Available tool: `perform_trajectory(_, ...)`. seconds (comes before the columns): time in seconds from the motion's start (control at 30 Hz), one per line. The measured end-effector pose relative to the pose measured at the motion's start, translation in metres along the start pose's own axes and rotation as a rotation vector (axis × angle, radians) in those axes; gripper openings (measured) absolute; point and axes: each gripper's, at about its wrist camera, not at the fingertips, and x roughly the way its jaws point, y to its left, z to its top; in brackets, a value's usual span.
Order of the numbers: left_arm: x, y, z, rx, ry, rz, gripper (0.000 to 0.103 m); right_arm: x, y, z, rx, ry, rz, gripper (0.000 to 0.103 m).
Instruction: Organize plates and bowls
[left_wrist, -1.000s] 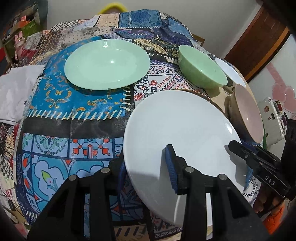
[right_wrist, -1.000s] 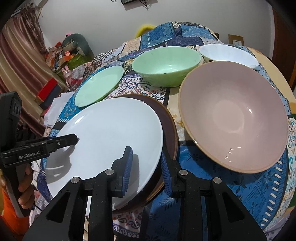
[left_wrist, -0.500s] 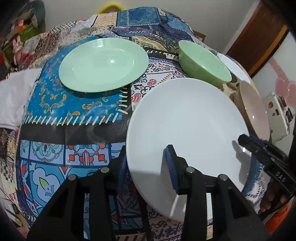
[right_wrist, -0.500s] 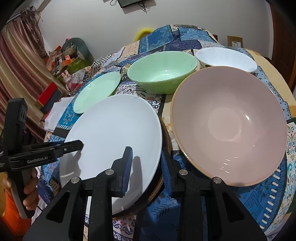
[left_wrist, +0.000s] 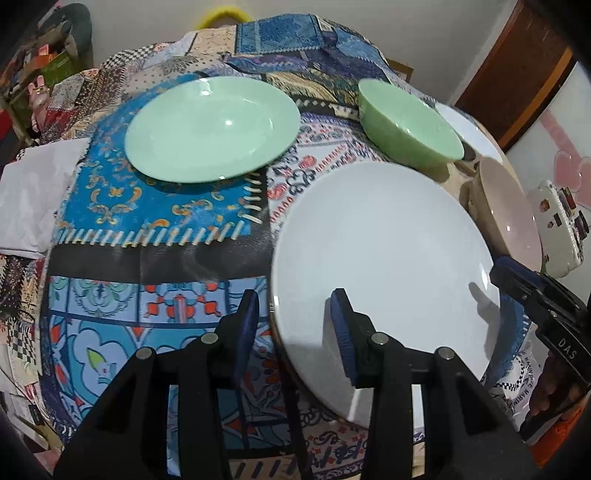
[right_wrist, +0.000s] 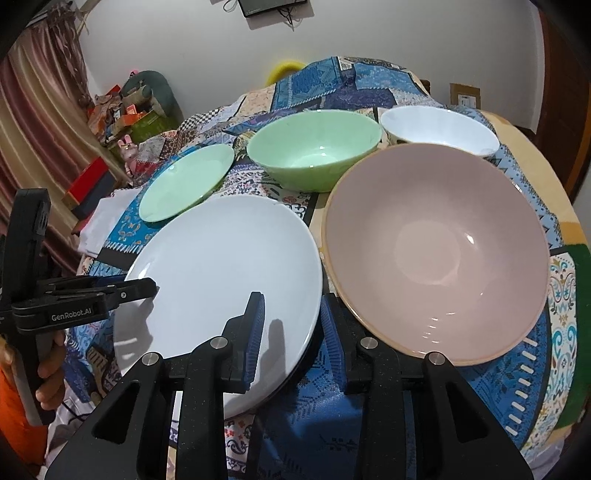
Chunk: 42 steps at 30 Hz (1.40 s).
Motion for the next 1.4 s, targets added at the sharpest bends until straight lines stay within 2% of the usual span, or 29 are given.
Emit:
perform_trajectory(0.17,-0.028,0.010,0.007,-0.012,-0.058,0.008,0.041,-0.012,0.011,0.010,-0.026,-0.028,-0.003,0.030)
perform_trajectory(0.3,-0.062,0.023,0.016,-0.020,-0.141,0.025,0.056,-0.021,0.026,0.024,-0.061,-0.073,0.012,0.034)
perform_trajectory(0.37,-0.079,0.029,0.023,-0.012,-0.184,0.047,0.058,-0.025,0.037,0.033,-0.087,-0.102,0.012,0.040)
perform_trajectory(0.43,-0.091,0.035,0.029,-0.009,-0.211,0.063,0.071,-0.027,0.047,0.041,-0.101,-0.127,0.003,0.050)
perform_trajectory(0.47,-0.098,0.041,0.033,-0.012,-0.231,0.067,0.073,-0.027,0.051,0.044,-0.105,-0.142,0.003,0.056)
perform_trajectory(0.6,-0.113,0.057,0.046,-0.013,-0.272,0.100,0.081,-0.025,0.063,0.056,-0.117,-0.181,0.001,0.064)
perform_trajectory(0.67,-0.116,0.064,0.052,-0.015,-0.283,0.121,0.082,-0.020,0.068,0.065,-0.122,-0.190,0.009,0.069)
perform_trajectory(0.83,-0.109,0.083,0.071,-0.034,-0.266,0.140,0.088,-0.005,0.074,0.084,-0.120,-0.178,0.044,0.070)
perform_trajectory(0.97,-0.096,0.093,0.088,-0.027,-0.256,0.163,0.088,0.012,0.075,0.101,-0.124,-0.160,0.071,0.070)
perform_trajectory(1.4,-0.031,0.129,0.128,-0.036,-0.186,0.146,0.088,0.074,0.082,0.148,-0.200,-0.062,0.063,0.069)
